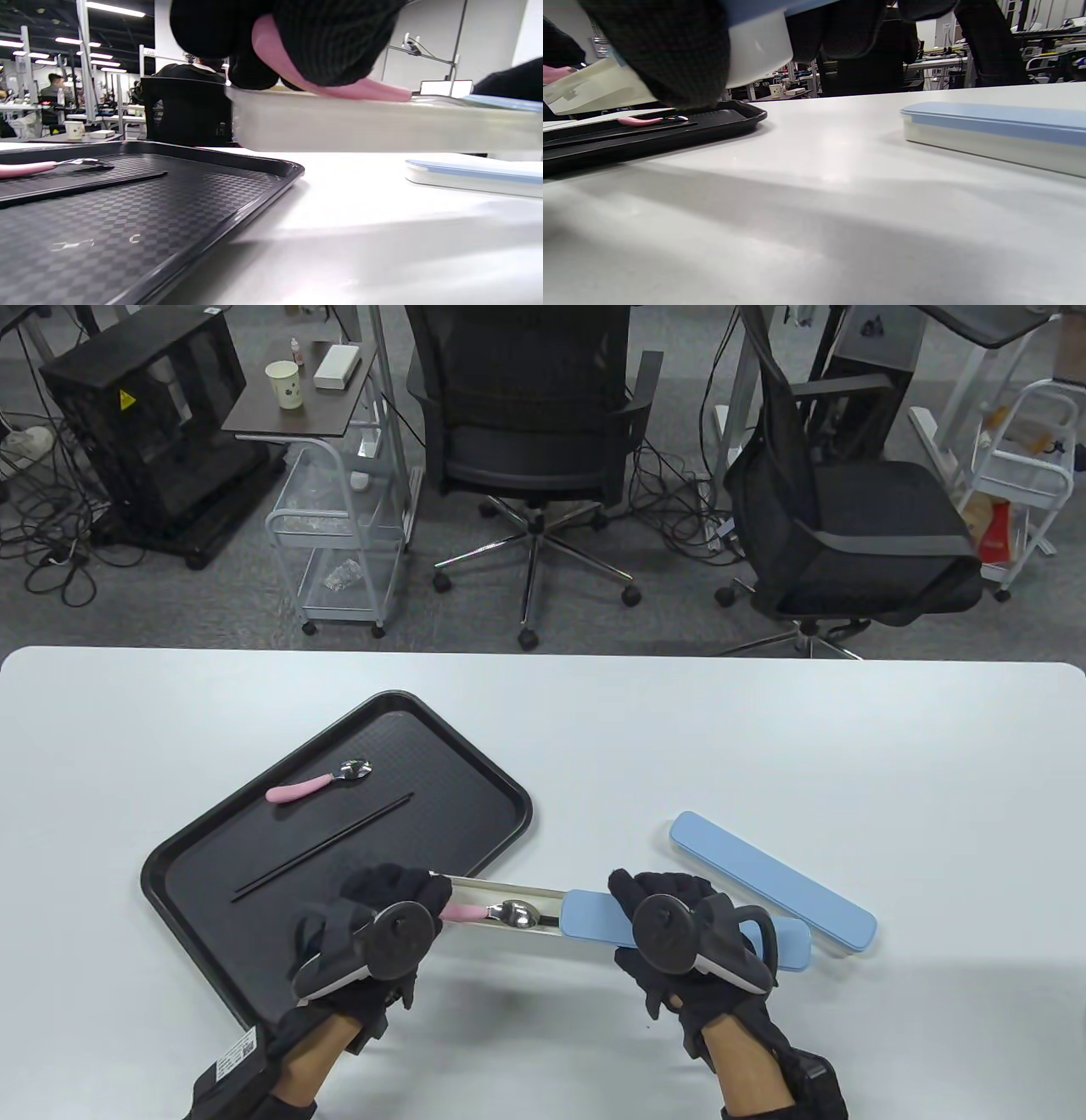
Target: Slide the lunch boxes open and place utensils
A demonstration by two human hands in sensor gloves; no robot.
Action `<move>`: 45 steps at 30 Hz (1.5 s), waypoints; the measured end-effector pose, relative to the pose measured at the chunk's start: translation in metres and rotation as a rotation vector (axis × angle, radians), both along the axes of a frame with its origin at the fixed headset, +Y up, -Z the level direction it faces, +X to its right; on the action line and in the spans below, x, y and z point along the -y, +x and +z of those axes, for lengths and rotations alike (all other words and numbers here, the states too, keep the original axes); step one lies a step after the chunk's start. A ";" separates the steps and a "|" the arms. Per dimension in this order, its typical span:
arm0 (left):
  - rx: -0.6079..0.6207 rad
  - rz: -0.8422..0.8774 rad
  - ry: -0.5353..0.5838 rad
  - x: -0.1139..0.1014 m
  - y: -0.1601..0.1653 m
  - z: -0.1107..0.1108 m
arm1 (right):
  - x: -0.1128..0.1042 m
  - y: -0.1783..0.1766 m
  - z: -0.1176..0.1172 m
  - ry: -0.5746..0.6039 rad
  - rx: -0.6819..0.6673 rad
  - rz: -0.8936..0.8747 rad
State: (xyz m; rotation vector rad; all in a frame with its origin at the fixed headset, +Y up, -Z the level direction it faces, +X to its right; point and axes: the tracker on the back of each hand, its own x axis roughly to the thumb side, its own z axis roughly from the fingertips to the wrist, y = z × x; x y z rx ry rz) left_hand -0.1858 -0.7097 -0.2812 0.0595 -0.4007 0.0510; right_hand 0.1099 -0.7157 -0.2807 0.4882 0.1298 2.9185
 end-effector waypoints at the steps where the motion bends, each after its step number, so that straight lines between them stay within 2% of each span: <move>1: 0.006 -0.010 0.003 0.001 0.003 0.001 | 0.000 -0.003 0.001 0.003 -0.011 0.000; 13: 0.087 -0.051 0.110 -0.001 0.028 0.017 | 0.000 -0.027 0.012 -0.014 -0.084 0.013; 23: 0.085 -0.003 0.076 0.001 0.024 0.016 | 0.002 -0.030 0.012 -0.028 -0.099 0.003; 26: 0.062 0.037 0.070 -0.002 0.017 0.013 | 0.001 -0.027 0.012 -0.022 -0.090 0.008; 31: -0.037 0.146 0.024 -0.009 -0.019 0.003 | -0.005 -0.011 0.008 0.010 -0.037 -0.003; 36: -0.134 0.179 -0.082 0.001 -0.048 -0.010 | -0.007 0.004 0.004 0.028 0.006 -0.005; 41: -0.177 0.143 -0.157 0.013 -0.057 -0.019 | -0.006 0.009 0.002 0.018 0.014 -0.016; 45: -0.122 0.172 -0.168 0.014 -0.052 -0.018 | -0.005 0.007 0.003 0.009 -0.001 -0.035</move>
